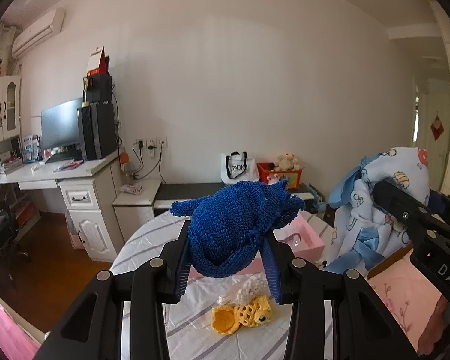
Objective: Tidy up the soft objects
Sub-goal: 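Lift the knit piece with left tool while right tool lifts the B bag, then lower knit piece into pink box with left tool while right tool lowers B bag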
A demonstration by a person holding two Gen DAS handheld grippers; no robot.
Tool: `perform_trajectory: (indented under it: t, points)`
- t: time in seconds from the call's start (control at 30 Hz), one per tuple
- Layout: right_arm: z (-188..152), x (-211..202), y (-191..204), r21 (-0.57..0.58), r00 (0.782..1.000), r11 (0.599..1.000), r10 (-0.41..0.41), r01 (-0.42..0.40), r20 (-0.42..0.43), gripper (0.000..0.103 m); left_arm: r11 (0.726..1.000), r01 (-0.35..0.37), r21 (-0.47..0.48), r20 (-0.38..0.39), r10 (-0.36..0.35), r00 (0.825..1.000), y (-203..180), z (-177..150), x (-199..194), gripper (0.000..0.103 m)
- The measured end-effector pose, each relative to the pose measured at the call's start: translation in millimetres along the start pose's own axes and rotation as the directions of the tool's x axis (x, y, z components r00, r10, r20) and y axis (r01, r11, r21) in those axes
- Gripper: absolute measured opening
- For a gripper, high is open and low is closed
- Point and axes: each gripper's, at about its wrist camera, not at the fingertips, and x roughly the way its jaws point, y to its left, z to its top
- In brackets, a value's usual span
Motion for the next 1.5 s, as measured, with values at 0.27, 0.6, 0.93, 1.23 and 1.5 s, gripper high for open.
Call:
perform_trajectory:
  t: [0.27,0.6,0.93,1.23,1.5]
  points:
    - [-10,37,-9,0.021,0.997,1.000,-0.001,0.003,-0.084,0.049,1.000,0.008,-0.009,-0.085,-0.009,0.996,1,15,47,0.039]
    - [-26,110,-20,0.058,0.978,0.998,-0.012,0.025,-0.208,0.049,1.000,0.021,-0.005,-0.211,-0.021,0.977,-6,60,145,0.039]
    - [-32,181,-29,0.082,0.955,0.996,-0.006,0.031,-0.297,0.049,1.000,0.020,-0.011,-0.289,-0.022,0.957,-3,111,257,0.039]
    - [-37,238,-39,0.098,0.932,0.994,-0.003,0.041,-0.363,0.050,1.000,0.020,-0.018,-0.346,-0.026,0.938,-2,146,356,0.039]
    - [-52,288,-42,0.088,0.895,0.995,-0.005,0.049,-0.445,0.052,1.000,0.008,-0.025,-0.411,-0.017,0.911,10,160,441,0.040]
